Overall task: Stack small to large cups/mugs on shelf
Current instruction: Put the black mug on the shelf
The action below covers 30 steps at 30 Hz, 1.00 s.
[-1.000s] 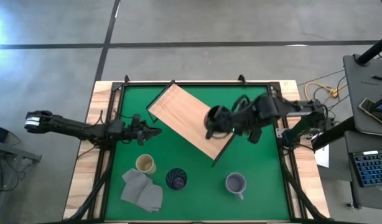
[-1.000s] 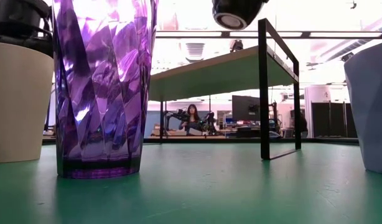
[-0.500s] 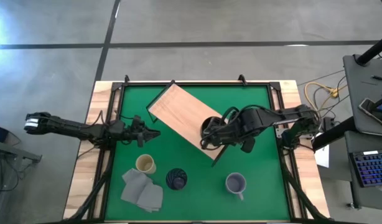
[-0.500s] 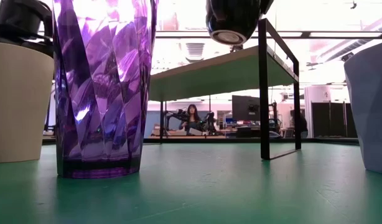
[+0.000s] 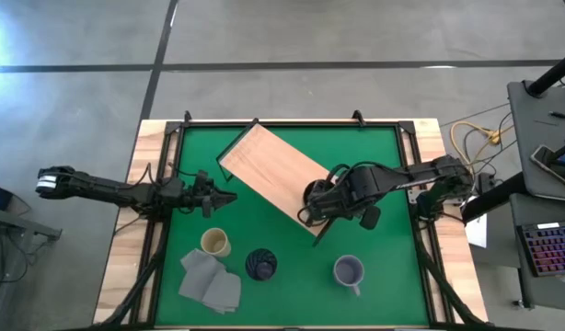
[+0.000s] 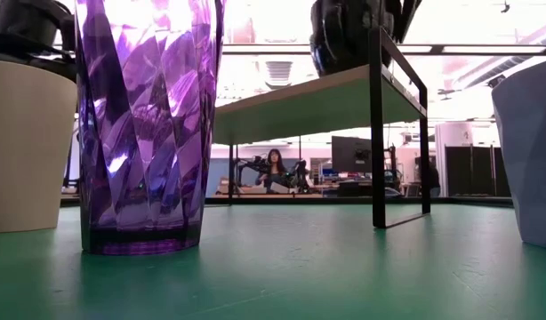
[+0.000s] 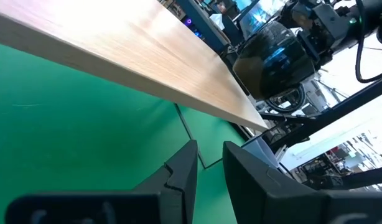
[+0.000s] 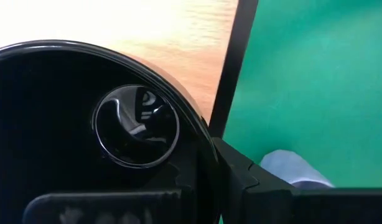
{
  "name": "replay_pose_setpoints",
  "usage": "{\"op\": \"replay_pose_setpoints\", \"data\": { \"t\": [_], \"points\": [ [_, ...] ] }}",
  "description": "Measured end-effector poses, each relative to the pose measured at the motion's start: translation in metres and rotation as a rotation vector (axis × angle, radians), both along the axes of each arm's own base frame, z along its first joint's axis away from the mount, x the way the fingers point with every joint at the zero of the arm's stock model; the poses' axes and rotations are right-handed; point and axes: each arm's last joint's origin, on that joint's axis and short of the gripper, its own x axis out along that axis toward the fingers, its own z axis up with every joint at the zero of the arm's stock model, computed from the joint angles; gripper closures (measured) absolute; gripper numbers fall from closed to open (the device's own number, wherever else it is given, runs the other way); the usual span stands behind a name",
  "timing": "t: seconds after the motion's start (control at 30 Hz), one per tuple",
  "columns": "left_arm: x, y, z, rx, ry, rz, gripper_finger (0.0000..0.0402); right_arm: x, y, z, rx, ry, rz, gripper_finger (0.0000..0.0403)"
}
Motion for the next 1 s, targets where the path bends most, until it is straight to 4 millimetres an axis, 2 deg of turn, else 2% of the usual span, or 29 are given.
{"op": "replay_pose_setpoints", "data": {
  "t": [0.27, 0.67, 1.0],
  "points": [
    [0.0, 0.0, -0.001, -0.001, 0.008, -0.011, 0.0339, -0.014, -0.012, 0.002, -0.005, 0.003, -0.028, 0.0378],
    [0.001, 0.0, -0.002, -0.001, 0.017, -0.011, 0.0339, -0.014, -0.011, -0.001, 0.033, 0.016, -0.028, 0.0376],
    [0.001, 0.0, -0.002, -0.002, 0.017, -0.011, 0.0339, -0.013, -0.011, 0.0, 0.039, 0.001, -0.035, 0.0308]
  ]
}}
